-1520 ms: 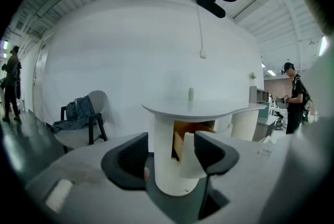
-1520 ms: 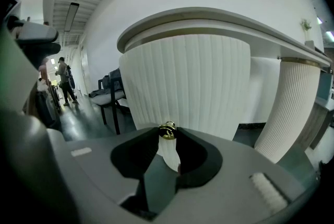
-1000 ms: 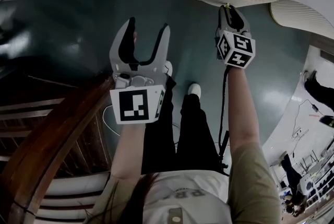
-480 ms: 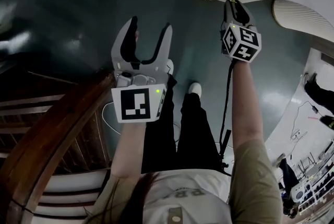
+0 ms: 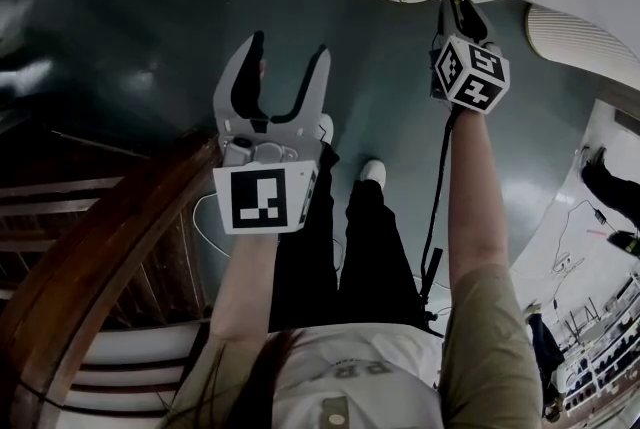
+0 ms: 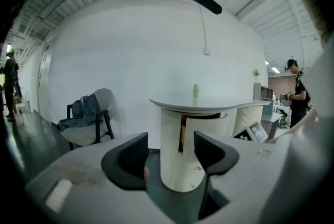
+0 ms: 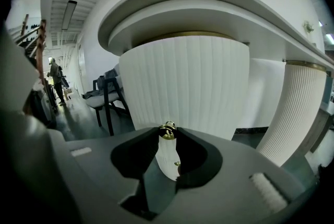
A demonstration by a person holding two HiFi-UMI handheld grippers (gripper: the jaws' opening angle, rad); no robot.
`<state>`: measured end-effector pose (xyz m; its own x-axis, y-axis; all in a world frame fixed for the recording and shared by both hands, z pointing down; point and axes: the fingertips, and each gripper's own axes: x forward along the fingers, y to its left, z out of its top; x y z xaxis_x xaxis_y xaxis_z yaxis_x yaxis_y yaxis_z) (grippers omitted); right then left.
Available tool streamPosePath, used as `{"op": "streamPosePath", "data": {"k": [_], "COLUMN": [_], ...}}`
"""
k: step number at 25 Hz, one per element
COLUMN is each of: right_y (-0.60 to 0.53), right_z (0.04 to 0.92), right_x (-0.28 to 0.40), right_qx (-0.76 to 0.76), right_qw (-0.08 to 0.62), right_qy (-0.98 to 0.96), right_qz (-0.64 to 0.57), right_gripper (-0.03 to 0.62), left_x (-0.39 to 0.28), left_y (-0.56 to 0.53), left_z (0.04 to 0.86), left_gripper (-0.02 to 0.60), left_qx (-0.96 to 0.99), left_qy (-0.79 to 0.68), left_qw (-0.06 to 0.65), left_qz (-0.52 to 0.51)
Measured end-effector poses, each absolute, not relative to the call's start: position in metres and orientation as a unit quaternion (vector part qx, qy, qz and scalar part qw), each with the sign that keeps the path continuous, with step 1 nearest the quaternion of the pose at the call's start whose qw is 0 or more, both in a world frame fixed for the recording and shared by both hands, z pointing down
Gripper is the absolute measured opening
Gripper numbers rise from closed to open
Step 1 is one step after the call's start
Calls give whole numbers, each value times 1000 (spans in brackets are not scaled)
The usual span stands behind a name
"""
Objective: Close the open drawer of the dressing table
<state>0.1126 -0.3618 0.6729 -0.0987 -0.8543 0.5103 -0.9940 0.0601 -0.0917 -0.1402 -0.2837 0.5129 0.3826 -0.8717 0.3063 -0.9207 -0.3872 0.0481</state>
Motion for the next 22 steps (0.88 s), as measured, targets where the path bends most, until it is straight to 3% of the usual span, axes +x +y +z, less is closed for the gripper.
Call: {"op": "streamPosePath", "data": {"k": [22], "right_y": [-391], "right_z": [672], "right_x": [118], "right_qx": [653], "right_qw": [172], "right_qy": [-704], "right_qz": [220], "right_gripper": [109], "left_x": [-154], "left_y": [-296], "left_z": [523], "left_gripper": [288], "left_qx": [820], "left_qy": [-548], "left_qw": [111], "left_qz": [121]}}
